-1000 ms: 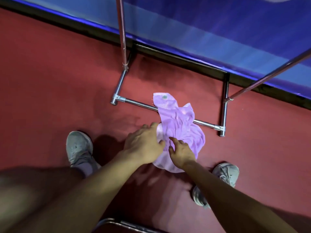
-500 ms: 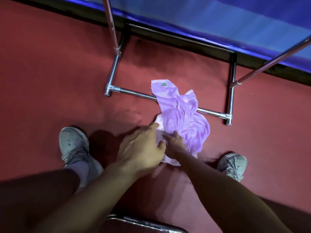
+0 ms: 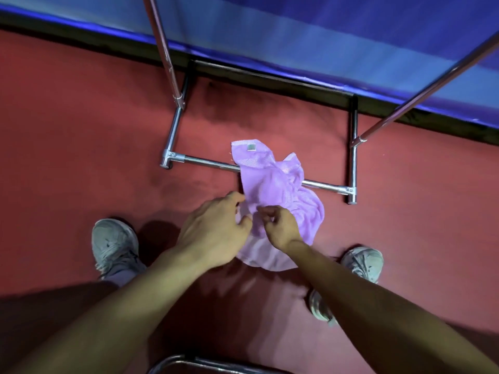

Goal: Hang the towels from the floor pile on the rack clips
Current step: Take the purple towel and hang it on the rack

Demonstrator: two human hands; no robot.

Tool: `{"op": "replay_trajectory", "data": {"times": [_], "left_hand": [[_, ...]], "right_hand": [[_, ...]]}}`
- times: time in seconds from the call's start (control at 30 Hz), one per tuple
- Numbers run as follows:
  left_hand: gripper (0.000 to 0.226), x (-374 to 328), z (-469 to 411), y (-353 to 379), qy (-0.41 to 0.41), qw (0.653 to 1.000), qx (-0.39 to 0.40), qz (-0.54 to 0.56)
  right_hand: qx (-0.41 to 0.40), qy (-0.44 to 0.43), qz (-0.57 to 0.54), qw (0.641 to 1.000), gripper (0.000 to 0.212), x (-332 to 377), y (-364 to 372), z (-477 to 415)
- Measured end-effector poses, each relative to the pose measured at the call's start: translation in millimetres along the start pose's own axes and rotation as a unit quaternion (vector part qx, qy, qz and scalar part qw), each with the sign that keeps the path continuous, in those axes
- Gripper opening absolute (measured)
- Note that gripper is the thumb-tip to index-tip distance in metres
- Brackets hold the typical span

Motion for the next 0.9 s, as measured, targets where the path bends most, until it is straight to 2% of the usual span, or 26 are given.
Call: {"op": "replay_trajectory", "data": {"times": [0.17,0.23,0.27,0.33,0.4,0.47,0.53,0.6,0.63,0.67,0.73,0.8,0.9], "left_hand": [[0.028,3.0,-0.2,-6.4,-0.015,1.0,-0.014,0.013],[0.026,1.7,-3.7,-6.1,-0.012,0.996,0.0,0.083],[0.028,-0.6,-4.6,-6.2,0.0,0.987,0.009,0.159],[0.034,-9.3,-1.2,-7.8,0.01,0.938,0.018,0.346],[0.043,-18.4,3.8,-7.6,-0.012,0.882,0.05,0.469],[0.045,-25.7,5.8,-3.1,-0.031,0.846,0.086,0.525],[0.036,-33.2,7.8,-0.3,-0.018,0.821,0.096,0.562],[0.011,-35.9,1.2,-0.3,0.012,0.79,0.047,0.611],[0.017,-32.8,-1.9,-1.9,0.021,0.783,0.008,0.621],[0.029,-26.8,-5.3,-5.6,0.018,0.796,-0.039,0.603],[0.052,-17.5,-10.1,-18.5,0.027,0.867,-0.125,0.482],[0.045,-13.7,-10.6,-27.5,0.045,0.913,-0.168,0.369],[0.047,-22.2,1.1,-40.4,0.096,0.921,-0.192,0.326]], "right_hand": [[-0.05,-0.048,-0.112,0.991,0.027,48.1,-48.8,44.1],[-0.055,-0.089,-0.103,0.989,0.025,71.9,-72.5,65.1],[-0.054,-0.116,-0.1,0.987,0.026,84.6,-85.3,76.3],[-0.04,-0.169,-0.128,0.977,0.031,110.4,-108.4,100.2],[-0.035,-0.208,-0.155,0.965,0.038,132.3,-124.3,125.4],[-0.027,-0.241,-0.173,0.955,0.04,148.1,-127.6,147.8],[0.0,-0.26,-0.191,0.947,0.038,154.4,-116.2,161.1],[0.029,-0.26,-0.208,0.943,0.031,151.3,-97.7,165.5],[0.042,-0.257,-0.22,0.94,0.026,149.7,-89.1,166.1],[0.047,-0.253,-0.213,0.942,0.022,147.3,-82.2,164.3],[0.044,-0.254,-0.134,0.957,0.025,146.7,-74.8,156.8],[0.081,-0.24,-0.054,0.966,0.035,144.1,-71.9,146.0],[0.146,-0.197,-0.001,0.969,0.038,136.8,-81.2,130.4]]}}
Point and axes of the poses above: each hand's wrist, its own z-axis away from the middle knuckle, its own y-axis out of the palm, x = y × z, the point moved 5 cm from there along -z, towards the middle knuckle, and after that the axes turned 14 degrees about x, right-handed, at the moved point
